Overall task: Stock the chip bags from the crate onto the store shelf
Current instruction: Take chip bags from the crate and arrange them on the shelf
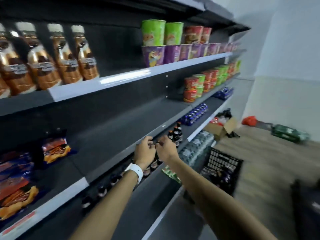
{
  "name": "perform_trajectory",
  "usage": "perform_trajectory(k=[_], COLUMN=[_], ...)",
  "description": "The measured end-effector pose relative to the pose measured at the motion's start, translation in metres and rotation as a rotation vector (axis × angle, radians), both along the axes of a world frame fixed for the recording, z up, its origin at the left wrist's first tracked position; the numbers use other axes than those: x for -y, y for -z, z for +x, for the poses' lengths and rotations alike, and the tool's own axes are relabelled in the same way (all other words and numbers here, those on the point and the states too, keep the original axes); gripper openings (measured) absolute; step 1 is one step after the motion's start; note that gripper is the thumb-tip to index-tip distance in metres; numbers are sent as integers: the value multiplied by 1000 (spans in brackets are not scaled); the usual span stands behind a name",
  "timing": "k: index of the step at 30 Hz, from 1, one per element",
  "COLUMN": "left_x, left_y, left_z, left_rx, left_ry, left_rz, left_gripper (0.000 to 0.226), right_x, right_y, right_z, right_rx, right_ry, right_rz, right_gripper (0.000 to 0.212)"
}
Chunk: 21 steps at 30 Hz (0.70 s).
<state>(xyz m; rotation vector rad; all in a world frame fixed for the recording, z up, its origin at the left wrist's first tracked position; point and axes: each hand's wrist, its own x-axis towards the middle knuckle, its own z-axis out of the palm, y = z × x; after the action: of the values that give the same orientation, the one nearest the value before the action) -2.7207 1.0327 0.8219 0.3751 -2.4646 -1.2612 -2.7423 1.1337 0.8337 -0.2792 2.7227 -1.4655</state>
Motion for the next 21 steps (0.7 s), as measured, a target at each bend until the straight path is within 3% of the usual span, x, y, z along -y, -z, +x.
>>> perform_trajectory(k=[11,21], left_x=[-236,-346], left_y=[8,39], left_z=[-73,-130], left_rx=[23,94], left_ry=[376,396], left_rz=[-45,-63], left_gripper=[31,30], right_x=[-236,-358], right_y=[12,44], right_z=[-37,-93], right_rx=[1,71], right_ry=[376,402], right_rz=[-20,-44], right_gripper=[30,29])
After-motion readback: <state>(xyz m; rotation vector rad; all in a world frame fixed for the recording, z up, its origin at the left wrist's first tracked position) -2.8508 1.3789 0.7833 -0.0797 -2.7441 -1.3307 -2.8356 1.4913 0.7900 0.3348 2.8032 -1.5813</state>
